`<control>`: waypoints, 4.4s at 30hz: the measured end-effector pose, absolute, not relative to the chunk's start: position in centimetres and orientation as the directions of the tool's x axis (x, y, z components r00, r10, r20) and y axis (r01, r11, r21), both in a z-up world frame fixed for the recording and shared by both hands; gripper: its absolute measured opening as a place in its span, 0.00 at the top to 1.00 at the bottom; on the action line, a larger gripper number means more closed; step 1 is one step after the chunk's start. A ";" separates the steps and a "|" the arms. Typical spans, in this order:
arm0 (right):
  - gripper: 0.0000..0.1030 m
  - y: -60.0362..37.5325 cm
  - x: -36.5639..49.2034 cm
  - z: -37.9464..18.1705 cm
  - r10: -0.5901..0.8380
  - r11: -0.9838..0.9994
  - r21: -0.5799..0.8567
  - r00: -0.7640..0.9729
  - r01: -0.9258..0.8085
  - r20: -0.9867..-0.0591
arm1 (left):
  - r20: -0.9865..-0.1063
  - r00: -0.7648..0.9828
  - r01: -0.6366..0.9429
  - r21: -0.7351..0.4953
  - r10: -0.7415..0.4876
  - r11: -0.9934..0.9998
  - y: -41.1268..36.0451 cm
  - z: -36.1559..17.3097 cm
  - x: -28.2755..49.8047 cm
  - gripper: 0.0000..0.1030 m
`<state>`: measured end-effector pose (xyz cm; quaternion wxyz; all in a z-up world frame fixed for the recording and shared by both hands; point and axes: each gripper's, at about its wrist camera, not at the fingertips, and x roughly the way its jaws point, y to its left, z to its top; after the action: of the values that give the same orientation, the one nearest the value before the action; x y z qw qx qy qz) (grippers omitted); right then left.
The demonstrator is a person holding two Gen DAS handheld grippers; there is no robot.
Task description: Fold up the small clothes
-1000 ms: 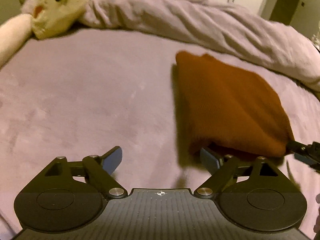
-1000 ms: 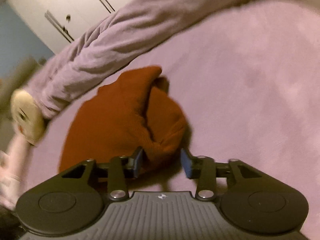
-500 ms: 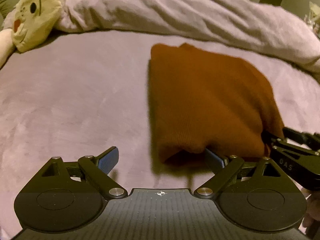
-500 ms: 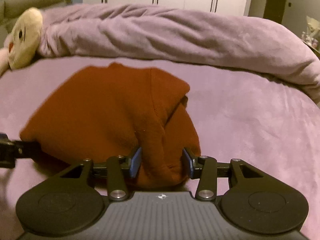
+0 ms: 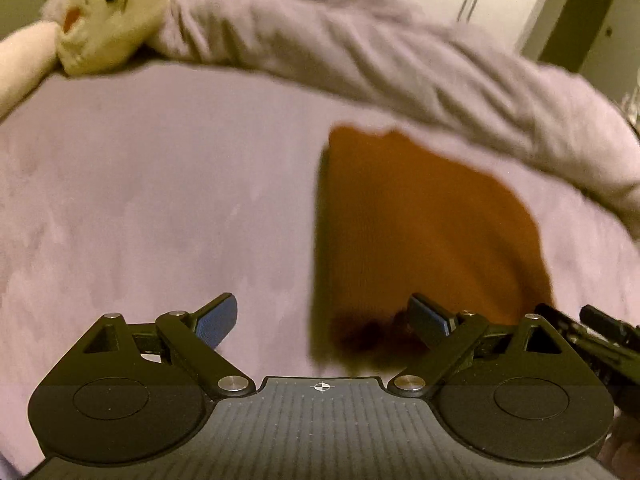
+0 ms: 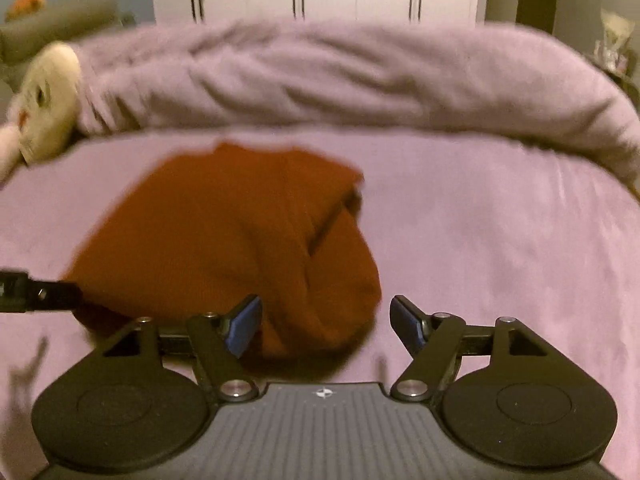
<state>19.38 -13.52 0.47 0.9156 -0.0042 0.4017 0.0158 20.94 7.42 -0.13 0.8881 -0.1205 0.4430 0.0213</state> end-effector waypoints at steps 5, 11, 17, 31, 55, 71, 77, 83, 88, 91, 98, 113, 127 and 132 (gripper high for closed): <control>0.64 -11.0 21.0 1.7 0.097 0.986 -0.039 0.748 -0.162 -0.656 | -0.791 0.611 -0.134 -0.128 -0.020 0.983 6.3 -0.2 23.1 0.06; 0.90 -9.7 24.2 -1.6 0.056 0.954 -0.171 0.709 -0.245 -0.703 | -0.815 0.578 -0.080 -0.110 -0.044 0.991 4.6 -2.9 24.9 0.01; 0.91 -9.2 24.2 -4.5 -0.001 0.898 -0.317 0.717 -0.307 -0.697 | -0.847 0.522 -0.074 -0.160 -0.099 0.984 4.3 -5.9 25.3 0.00; 0.48 -10.7 18.1 0.0 0.072 0.977 -0.055 0.564 -0.204 -0.823 | -0.853 0.521 -0.043 -0.029 -0.002 0.999 4.4 -0.7 18.2 0.00; 0.04 -9.9 14.2 5.5 -0.014 0.996 -0.045 0.390 -0.071 -0.921 | -0.890 0.451 0.005 0.074 0.063 0.997 3.7 3.5 15.1 0.00; 0.04 -10.1 14.3 5.6 -0.025 0.998 -0.043 0.384 -0.036 -0.923 | -0.901 0.428 -0.016 0.061 0.062 0.998 4.0 3.5 15.1 0.00; 0.04 -10.0 14.3 5.5 -0.025 0.998 -0.042 0.387 -0.036 -0.922 | -0.900 0.432 -0.025 0.060 0.065 0.998 4.1 3.6 15.0 0.00; 0.04 -10.2 14.4 5.6 -0.028 0.999 -0.043 0.389 -0.029 -0.921 | -0.902 0.427 -0.032 0.057 0.065 0.998 4.5 3.6 15.0 0.00; 0.04 -10.3 14.5 5.5 -0.031 0.999 -0.044 0.390 -0.024 -0.920 | -0.902 0.426 -0.024 0.061 0.066 0.998 4.5 3.6 15.0 0.00; 0.04 -10.5 14.6 5.5 -0.031 0.999 -0.041 0.392 -0.017 -0.920 | -0.902 0.427 -0.023 0.060 0.064 0.998 4.4 3.6 15.0 0.00; 0.04 -10.7 14.5 5.6 -0.027 0.999 -0.036 0.395 -0.017 -0.918 | -0.903 0.425 -0.021 0.056 0.059 0.998 4.4 3.6 15.0 0.00; 0.04 -10.3 14.2 6.1 -0.020 0.999 -0.029 0.404 -0.016 -0.915 | -0.903 0.425 -0.023 0.054 0.058 0.998 4.3 3.6 14.8 0.00; 0.04 -10.2 14.2 6.0 -0.018 1.000 -0.026 0.410 -0.014 -0.912 | -0.904 0.424 -0.019 0.054 0.057 0.998 4.2 3.5 14.8 0.00; 0.04 -10.3 14.2 6.1 -0.018 1.000 -0.027 0.418 -0.015 -0.908 | -0.902 0.428 -0.016 0.053 0.055 0.998 4.3 3.6 14.8 0.00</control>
<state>14.23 -10.31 6.08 0.8419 -0.0154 0.5393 -0.0008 14.84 4.26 3.61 0.8448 0.0183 0.5343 0.0208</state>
